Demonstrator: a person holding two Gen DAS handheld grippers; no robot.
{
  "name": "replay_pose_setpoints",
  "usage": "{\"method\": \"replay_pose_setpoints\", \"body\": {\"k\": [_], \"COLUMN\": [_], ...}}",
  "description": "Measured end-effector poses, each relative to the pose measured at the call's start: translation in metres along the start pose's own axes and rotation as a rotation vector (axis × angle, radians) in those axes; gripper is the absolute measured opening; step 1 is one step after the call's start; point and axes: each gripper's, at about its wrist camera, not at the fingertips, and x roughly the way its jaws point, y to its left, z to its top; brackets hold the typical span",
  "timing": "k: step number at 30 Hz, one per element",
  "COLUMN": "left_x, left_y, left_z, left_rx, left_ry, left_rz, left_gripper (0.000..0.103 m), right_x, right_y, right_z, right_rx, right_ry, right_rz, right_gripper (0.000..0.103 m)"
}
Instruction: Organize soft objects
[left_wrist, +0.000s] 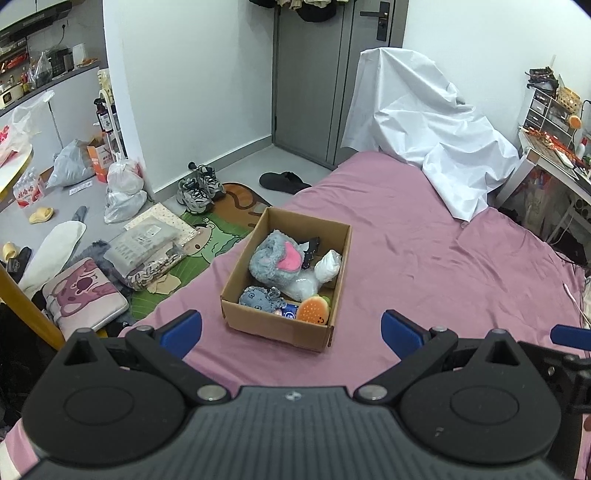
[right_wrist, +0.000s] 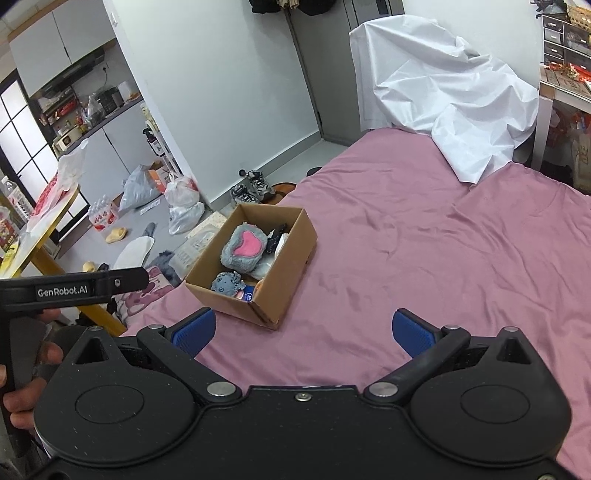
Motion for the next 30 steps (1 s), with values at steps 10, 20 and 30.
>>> {"method": "replay_pose_setpoints", "body": {"k": [10,20,30], "left_x": [-0.0025,-0.0034,-0.0061], "left_y": [0.0026,0.0002,-0.0053], "left_z": [-0.0035,-0.0046,-0.0100], "left_rx": [0.008,0.013,0.015], "left_ry": [0.007,0.006,0.005], "left_rz": [-0.003,-0.009,-0.025], "left_gripper": [0.102,0.102,0.102], "right_x": [-0.0002,-0.0024,-0.0073], "right_y": [0.0050,0.0038,0.0056], "right_z": [-0.0004,-0.0021,-0.0044], "right_rx": [0.011,0.023,0.015], "right_ry": [-0.007,-0.012,-0.019], "right_rz": [-0.029,-0.034,-0.039], "right_gripper": [0.103,0.103,0.103]}}
